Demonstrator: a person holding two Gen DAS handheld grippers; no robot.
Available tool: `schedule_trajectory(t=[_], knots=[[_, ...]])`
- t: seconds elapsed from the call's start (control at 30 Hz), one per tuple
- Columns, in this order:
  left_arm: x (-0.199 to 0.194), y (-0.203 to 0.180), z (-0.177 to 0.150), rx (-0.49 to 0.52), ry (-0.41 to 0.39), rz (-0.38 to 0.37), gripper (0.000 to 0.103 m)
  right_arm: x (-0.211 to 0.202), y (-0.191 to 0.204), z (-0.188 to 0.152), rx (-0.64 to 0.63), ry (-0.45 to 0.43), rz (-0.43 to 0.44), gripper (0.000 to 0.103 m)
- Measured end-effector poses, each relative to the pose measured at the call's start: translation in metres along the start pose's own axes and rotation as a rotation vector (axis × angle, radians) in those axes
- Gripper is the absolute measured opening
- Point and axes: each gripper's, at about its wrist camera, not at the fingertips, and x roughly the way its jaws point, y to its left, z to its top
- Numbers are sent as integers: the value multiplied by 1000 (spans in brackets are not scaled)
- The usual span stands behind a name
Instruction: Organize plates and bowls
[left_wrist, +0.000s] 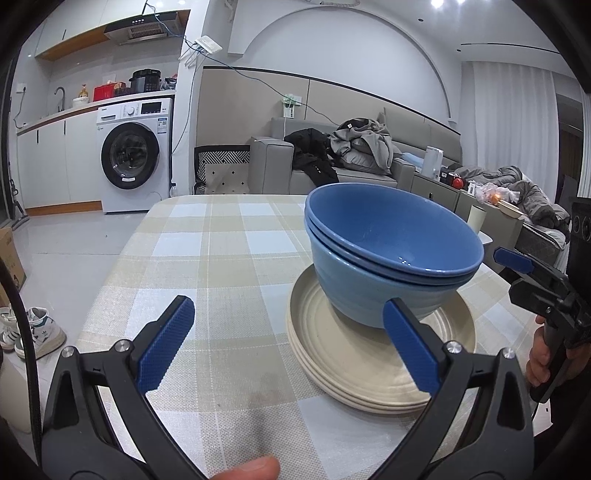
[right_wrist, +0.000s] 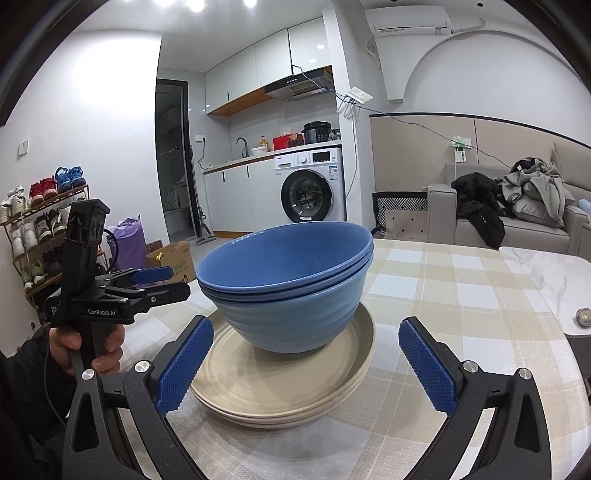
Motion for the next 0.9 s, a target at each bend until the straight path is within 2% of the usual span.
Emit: schedule_trajectory(t=[0.9], knots=[[1,3,-1,3,-1,3,102,0,1,0,-2,1,-2,102]])
